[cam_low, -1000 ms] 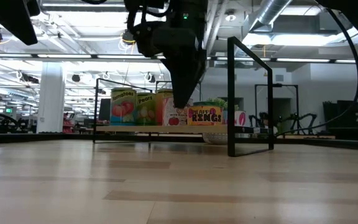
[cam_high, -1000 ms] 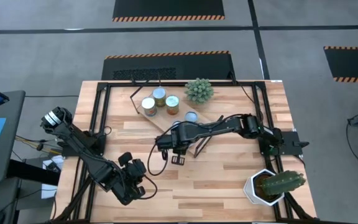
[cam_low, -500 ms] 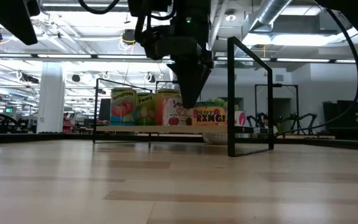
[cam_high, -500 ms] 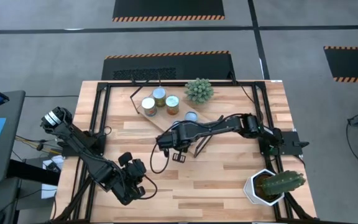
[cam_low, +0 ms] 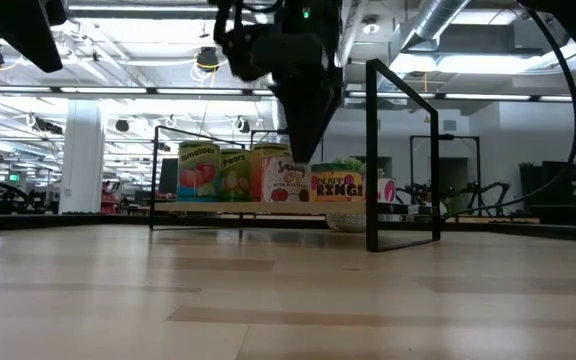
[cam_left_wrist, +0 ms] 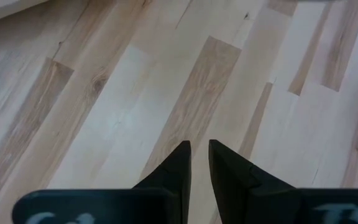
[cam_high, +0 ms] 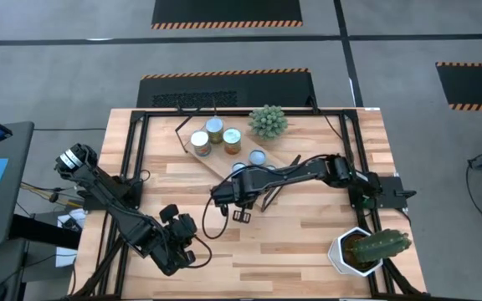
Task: Pick and place cans onto a shelf
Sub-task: Return to Home Position
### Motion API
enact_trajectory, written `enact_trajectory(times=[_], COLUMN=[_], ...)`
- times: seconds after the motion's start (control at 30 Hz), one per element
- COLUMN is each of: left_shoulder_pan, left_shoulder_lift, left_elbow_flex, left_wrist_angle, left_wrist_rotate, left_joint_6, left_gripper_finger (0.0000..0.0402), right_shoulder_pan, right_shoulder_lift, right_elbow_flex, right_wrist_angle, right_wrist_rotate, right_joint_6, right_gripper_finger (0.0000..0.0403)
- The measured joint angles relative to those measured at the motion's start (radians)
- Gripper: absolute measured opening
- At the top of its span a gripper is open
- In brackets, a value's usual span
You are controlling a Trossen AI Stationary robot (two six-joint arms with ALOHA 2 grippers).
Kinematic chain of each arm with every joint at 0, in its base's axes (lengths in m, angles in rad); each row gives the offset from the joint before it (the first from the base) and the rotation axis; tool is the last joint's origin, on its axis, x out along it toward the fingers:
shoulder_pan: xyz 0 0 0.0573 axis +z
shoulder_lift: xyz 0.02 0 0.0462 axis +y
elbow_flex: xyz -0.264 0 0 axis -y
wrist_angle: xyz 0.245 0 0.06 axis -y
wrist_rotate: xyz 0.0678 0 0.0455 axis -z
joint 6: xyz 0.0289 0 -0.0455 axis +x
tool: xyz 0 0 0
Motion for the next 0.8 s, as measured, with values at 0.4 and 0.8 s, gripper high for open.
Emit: enact_trajectory(times=[0.4,0.8], left_shoulder_pan=[0.000,0.000], left_shoulder_lift=[-0.001,-0.001], left_elbow_flex=[0.000,0.000], left_wrist_angle=[-0.002,-0.001], left_wrist_rotate=[-0.014,-0.013], left_joint_6=[0.001,0.008], left_gripper_finger=[0.0043,0.0043], right_shoulder_pan=[0.012,0.038], right_shoulder_lift=[-0.085,-0.330], right_elbow_flex=[0.230,0.219], right_wrist_angle=[-0.125,-0.190], right_wrist_rotate=[0.004,-0.009], right_joint_6=[-0.016,0.035], right_gripper_finger=[0.0118,0.0118])
